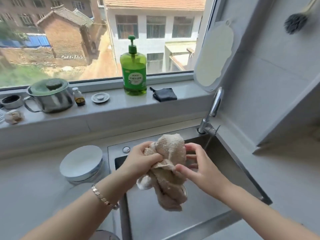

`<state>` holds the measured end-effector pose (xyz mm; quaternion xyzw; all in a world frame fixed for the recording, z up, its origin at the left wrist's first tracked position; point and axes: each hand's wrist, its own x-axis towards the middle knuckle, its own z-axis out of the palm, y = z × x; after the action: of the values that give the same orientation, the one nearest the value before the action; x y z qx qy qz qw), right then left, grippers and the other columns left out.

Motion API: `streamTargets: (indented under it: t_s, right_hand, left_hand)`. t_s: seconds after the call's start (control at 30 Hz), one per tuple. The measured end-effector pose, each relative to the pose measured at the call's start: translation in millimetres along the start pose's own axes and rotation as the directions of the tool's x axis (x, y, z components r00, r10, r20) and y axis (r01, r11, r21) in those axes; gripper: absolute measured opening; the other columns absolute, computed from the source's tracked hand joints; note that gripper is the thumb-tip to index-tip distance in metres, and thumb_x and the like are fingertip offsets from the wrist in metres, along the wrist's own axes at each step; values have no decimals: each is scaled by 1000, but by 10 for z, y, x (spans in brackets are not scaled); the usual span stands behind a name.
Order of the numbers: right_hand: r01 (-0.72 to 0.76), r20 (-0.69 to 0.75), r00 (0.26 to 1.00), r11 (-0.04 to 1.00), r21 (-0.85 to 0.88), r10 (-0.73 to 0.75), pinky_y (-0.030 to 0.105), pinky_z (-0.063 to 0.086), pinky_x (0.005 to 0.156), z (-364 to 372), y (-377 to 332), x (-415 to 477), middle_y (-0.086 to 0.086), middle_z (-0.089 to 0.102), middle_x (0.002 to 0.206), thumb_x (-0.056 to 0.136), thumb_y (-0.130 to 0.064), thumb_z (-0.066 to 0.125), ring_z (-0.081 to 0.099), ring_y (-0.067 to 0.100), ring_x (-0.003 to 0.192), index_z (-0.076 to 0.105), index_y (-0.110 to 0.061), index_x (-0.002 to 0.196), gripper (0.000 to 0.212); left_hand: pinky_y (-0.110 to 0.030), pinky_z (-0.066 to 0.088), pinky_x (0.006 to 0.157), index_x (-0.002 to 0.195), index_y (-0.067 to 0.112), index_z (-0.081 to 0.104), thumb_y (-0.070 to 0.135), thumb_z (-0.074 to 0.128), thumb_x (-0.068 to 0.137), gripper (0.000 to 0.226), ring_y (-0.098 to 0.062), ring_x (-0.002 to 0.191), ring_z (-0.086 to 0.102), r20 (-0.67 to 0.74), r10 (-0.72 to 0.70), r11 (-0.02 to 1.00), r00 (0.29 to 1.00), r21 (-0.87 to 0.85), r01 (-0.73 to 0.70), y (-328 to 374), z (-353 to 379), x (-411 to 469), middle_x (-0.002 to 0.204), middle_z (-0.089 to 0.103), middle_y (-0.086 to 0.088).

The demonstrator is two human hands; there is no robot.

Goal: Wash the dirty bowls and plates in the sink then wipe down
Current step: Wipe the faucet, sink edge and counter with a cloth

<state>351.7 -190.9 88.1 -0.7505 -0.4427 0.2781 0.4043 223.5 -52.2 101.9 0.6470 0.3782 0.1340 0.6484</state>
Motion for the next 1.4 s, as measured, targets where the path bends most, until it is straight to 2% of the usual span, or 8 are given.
streamTargets:
  t_s: [0.17, 0.37, 0.6, 0.8, 0.93, 1.07, 1.23, 1.4]
  right_hand:
    - [-12, -15, 1000, 1000, -24, 11, 15, 45, 73, -876, 267, 182, -3, 62, 95, 81, -38, 68, 60, 9, 87, 61, -19, 93, 24]
    - [105, -142, 980, 971, -215, -138, 20, 29, 51, -2010, 33, 349, -8, 39, 49, 79, -10, 57, 36, 6, 49, 37, -16, 63, 27]
    - [285, 0, 951, 877, -386, -309, 15, 33, 55, -2951, -694, 328, -8, 36, 56, 80, 0, 53, 37, 2, 50, 39, -18, 67, 27]
    - [274, 150, 961, 867, -417, -232, 13, 32, 54, -3130, -880, 60, -5, 39, 60, 65, -12, 54, 35, 4, 56, 43, -19, 67, 13]
    - [304, 56, 951, 894, -329, -303, 8, 33, 53, -3328, -1110, -197, -13, 42, 55, 64, -5, 54, 36, -1, 52, 47, -18, 67, 15]
    - [127, -140, 956, 794, -594, -258, 15, 31, 53, -3951, -1092, -381, -9, 40, 57, 73, 4, 60, 35, 2, 52, 47, -13, 68, 22]
    - [-168, -276, 960, 674, -719, -56, 21, 36, 60, -4406, -760, -400, -9, 51, 71, 75, -9, 62, 46, 8, 66, 47, -26, 74, 23]
    - [13, -185, 978, 922, -388, -92, 18, 38, 97, -4410, -734, -117, -12, 58, 115, 79, -34, 70, 52, 2, 111, 47, -30, 124, 51]
  left_hand:
    - [-15, 49, 54, 85, 14, 67, 9, 73, 78, 11, -2, 58, 63, -63, 91, 996, 994, 12, -90, 402, 846, 244, 72, 70, 1]
    - [-2, 40, 62, 86, 36, 57, 50, 74, 64, 32, 9, 74, 56, -18, 295, 873, 955, 411, -261, 913, 1160, 345, 85, 63, 15]
    - [-23, 54, 80, 115, 54, 39, 31, 89, 51, 84, -6, 87, 58, 344, 275, 819, 898, 405, -406, 1359, 1347, 435, 112, 53, 5]
    - [-28, 19, 116, 143, 48, -2, 30, 90, 54, 129, 4, 138, 15, 549, 332, 778, 767, 300, -551, 1631, 1707, 520, 150, 11, 25]
    - [-22, 49, 93, 121, 31, 49, 11, 87, 59, 75, 2, 105, 58, 653, 316, 781, 688, 232, -579, 1570, 2095, 583, 110, 63, 16]
    - [-26, 56, 76, 80, 13, 68, 15, 79, 65, 19, -1, 70, 64, 535, 340, 810, 774, 252, -530, 1664, 2112, 707, 67, 67, 14]
    - [-24, 54, 72, 92, 15, 67, 25, 77, 66, 30, -9, 73, 65, 357, 485, 836, 798, 77, -543, 2282, 2164, 762, 84, 69, -4]
    - [-13, 50, 58, 99, 15, 58, -1, 66, 80, 26, -2, 62, 60, 320, 602, 758, 732, 61, -650, 2990, 2676, 734, 81, 61, -5]
